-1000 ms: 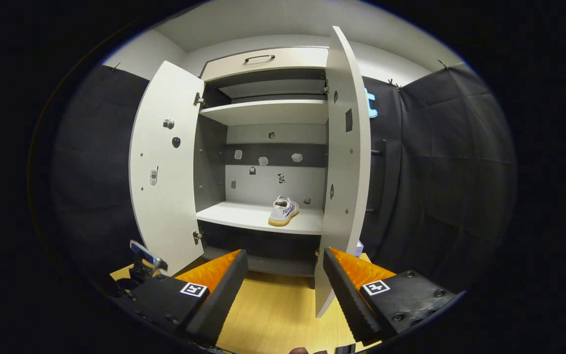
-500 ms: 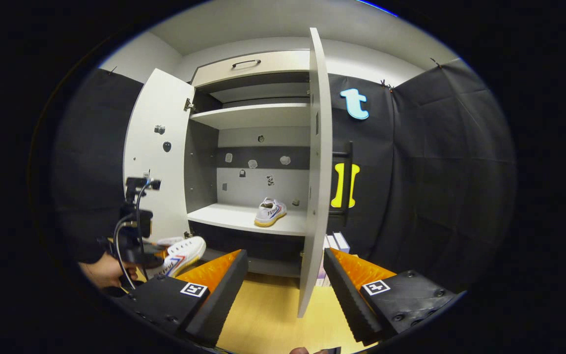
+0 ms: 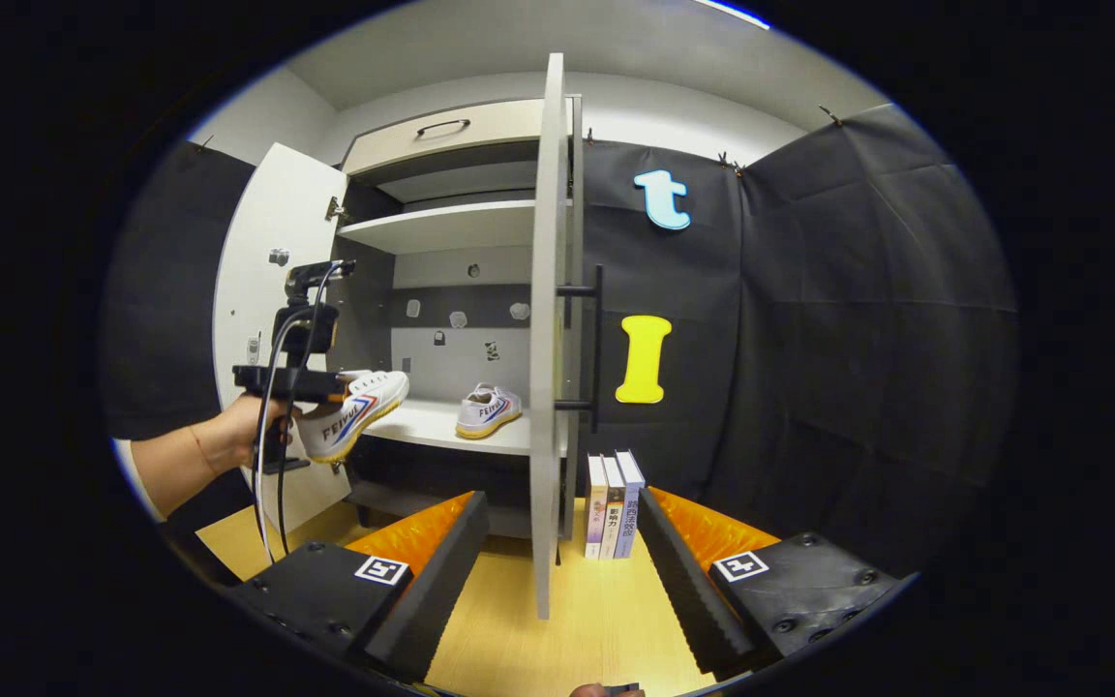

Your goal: Grab one shoe with the right hand and put it into the shoe cabinet, grab the other shoe with the left hand and put it into the shoe cabinet; then close the right door with the right hand and the left door with the left hand.

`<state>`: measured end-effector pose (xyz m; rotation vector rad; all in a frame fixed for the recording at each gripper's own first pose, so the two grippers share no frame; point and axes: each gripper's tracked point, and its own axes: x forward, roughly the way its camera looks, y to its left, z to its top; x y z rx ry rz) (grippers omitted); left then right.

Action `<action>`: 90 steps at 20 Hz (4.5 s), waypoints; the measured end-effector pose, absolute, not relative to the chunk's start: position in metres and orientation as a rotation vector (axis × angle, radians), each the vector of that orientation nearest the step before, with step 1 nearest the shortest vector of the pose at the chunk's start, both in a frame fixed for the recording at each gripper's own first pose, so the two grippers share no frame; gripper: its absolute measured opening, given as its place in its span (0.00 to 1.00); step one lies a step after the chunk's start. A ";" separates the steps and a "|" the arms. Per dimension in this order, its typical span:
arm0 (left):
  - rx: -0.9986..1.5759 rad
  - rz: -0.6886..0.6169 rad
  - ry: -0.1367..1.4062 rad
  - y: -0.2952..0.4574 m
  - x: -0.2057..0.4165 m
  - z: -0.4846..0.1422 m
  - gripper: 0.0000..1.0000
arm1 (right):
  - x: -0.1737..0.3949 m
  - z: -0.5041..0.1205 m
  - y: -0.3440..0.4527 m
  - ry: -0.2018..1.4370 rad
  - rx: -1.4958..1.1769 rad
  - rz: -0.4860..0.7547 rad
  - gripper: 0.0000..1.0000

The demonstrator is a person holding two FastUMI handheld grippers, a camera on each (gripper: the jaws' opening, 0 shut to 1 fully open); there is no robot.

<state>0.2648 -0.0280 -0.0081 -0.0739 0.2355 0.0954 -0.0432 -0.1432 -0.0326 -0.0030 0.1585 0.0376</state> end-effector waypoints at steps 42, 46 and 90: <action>0.028 0.151 0.444 -0.031 0.457 -0.066 0.20 | -0.050 -0.046 -0.239 0.228 0.018 -0.169 0.98; 0.077 0.155 0.436 -0.024 0.450 -0.056 0.46 | -0.050 -0.045 -0.239 0.224 0.031 -0.173 0.98; -0.067 -0.033 0.076 0.047 0.024 0.032 0.93 | 0.075 0.034 -0.173 0.050 0.027 -0.135 0.98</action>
